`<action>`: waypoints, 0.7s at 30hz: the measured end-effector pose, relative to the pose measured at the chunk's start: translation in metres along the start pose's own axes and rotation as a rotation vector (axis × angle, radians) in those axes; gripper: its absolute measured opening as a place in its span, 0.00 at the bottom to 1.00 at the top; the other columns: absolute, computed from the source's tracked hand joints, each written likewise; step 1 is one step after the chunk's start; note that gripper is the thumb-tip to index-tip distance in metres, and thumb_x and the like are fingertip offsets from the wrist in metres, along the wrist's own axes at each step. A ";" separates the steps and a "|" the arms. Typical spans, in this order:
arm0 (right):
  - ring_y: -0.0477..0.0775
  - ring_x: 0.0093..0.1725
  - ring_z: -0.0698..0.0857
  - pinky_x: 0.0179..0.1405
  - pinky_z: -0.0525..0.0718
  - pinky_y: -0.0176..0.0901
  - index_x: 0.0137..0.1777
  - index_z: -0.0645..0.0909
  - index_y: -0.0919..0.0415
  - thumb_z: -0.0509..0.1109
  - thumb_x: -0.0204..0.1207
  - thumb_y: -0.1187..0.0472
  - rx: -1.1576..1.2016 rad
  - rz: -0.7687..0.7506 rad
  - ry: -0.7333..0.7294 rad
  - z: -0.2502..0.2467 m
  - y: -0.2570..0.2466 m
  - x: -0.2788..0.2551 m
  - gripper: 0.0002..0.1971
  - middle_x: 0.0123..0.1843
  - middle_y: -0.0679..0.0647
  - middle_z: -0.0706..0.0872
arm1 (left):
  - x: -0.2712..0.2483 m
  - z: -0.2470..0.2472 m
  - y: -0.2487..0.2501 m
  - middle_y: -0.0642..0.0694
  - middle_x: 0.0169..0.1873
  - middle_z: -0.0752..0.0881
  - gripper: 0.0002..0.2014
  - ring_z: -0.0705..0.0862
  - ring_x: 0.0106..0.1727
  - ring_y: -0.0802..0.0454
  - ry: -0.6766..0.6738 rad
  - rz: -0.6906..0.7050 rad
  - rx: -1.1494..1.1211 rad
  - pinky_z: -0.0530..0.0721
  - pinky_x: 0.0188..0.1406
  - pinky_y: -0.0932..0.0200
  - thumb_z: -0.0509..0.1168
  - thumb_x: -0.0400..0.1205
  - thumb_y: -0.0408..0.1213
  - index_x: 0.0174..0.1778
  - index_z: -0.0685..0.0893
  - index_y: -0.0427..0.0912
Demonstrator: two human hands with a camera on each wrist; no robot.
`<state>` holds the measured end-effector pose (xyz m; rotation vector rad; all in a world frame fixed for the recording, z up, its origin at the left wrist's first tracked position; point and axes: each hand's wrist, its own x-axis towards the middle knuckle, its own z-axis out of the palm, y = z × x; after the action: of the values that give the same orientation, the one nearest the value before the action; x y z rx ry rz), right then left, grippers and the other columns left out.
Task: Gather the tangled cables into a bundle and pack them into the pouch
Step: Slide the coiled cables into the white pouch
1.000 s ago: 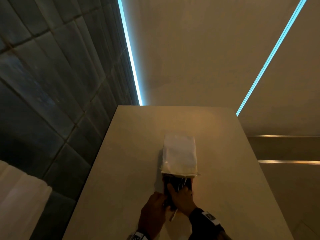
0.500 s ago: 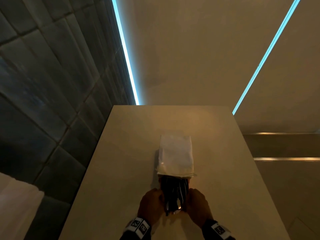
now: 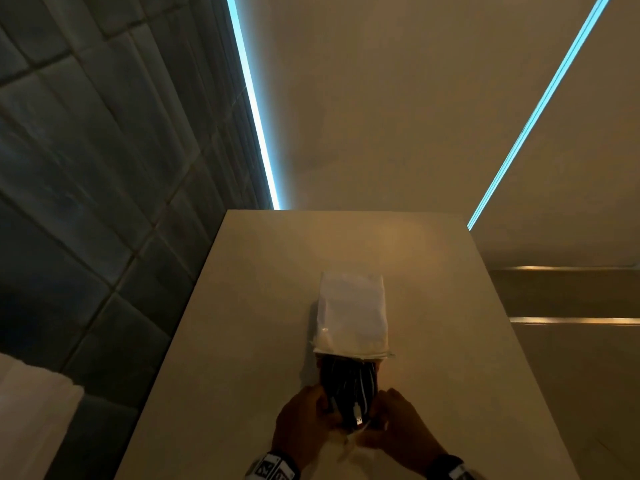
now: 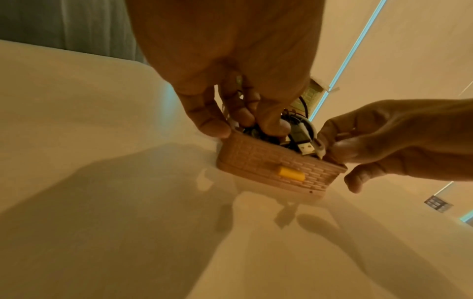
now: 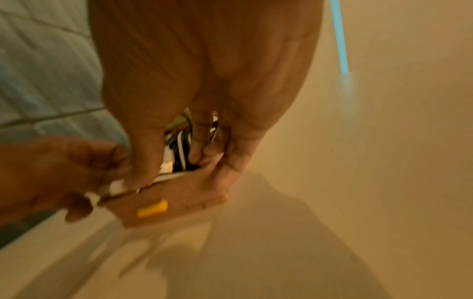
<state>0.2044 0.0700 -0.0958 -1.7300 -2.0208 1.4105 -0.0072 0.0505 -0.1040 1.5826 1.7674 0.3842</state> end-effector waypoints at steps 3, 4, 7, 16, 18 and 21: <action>0.46 0.45 0.78 0.43 0.80 0.40 0.45 0.80 0.48 0.73 0.66 0.40 -0.121 0.047 0.113 0.018 0.001 0.009 0.15 0.46 0.47 0.79 | 0.006 0.000 0.001 0.58 0.45 0.85 0.14 0.84 0.46 0.57 0.015 -0.049 0.023 0.82 0.44 0.60 0.64 0.71 0.57 0.50 0.80 0.60; 0.47 0.45 0.79 0.44 0.81 0.41 0.46 0.80 0.49 0.72 0.68 0.40 -0.133 0.071 0.155 0.020 -0.002 0.011 0.15 0.44 0.46 0.79 | 0.008 -0.001 0.003 0.58 0.45 0.86 0.14 0.84 0.45 0.57 0.006 -0.064 0.051 0.82 0.43 0.59 0.63 0.71 0.58 0.50 0.81 0.59; 0.51 0.47 0.81 0.44 0.81 0.42 0.49 0.80 0.49 0.70 0.69 0.41 -0.151 0.150 0.150 0.019 -0.012 0.015 0.16 0.44 0.47 0.77 | 0.010 -0.002 0.008 0.56 0.43 0.85 0.18 0.83 0.42 0.57 -0.046 -0.061 0.151 0.77 0.37 0.61 0.61 0.71 0.62 0.45 0.82 0.53; 0.48 0.32 0.83 0.37 0.82 0.40 0.32 0.80 0.61 0.73 0.73 0.45 0.096 0.149 0.140 -0.014 -0.006 0.018 0.19 0.33 0.55 0.84 | -0.003 -0.005 -0.002 0.55 0.44 0.76 0.05 0.80 0.46 0.55 -0.016 -0.007 0.055 0.79 0.43 0.59 0.65 0.78 0.43 0.40 0.74 0.54; 0.54 0.31 0.81 0.34 0.79 0.46 0.31 0.74 0.61 0.71 0.74 0.40 0.174 0.164 0.299 -0.012 -0.007 0.024 0.24 0.31 0.54 0.81 | -0.008 -0.003 0.002 0.58 0.47 0.74 0.08 0.79 0.48 0.55 0.092 0.044 0.007 0.80 0.44 0.57 0.66 0.78 0.41 0.45 0.72 0.56; 0.48 0.28 0.76 0.29 0.71 0.39 0.28 0.71 0.56 0.67 0.77 0.41 0.239 0.170 0.313 -0.008 -0.028 0.033 0.23 0.27 0.50 0.77 | -0.007 -0.003 0.007 0.58 0.67 0.68 0.24 0.72 0.68 0.55 0.128 0.098 -0.002 0.80 0.60 0.55 0.65 0.78 0.39 0.70 0.68 0.55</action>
<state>0.1782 0.1042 -0.0867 -1.9086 -1.5143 1.2674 -0.0046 0.0462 -0.0954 1.6797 1.7876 0.5451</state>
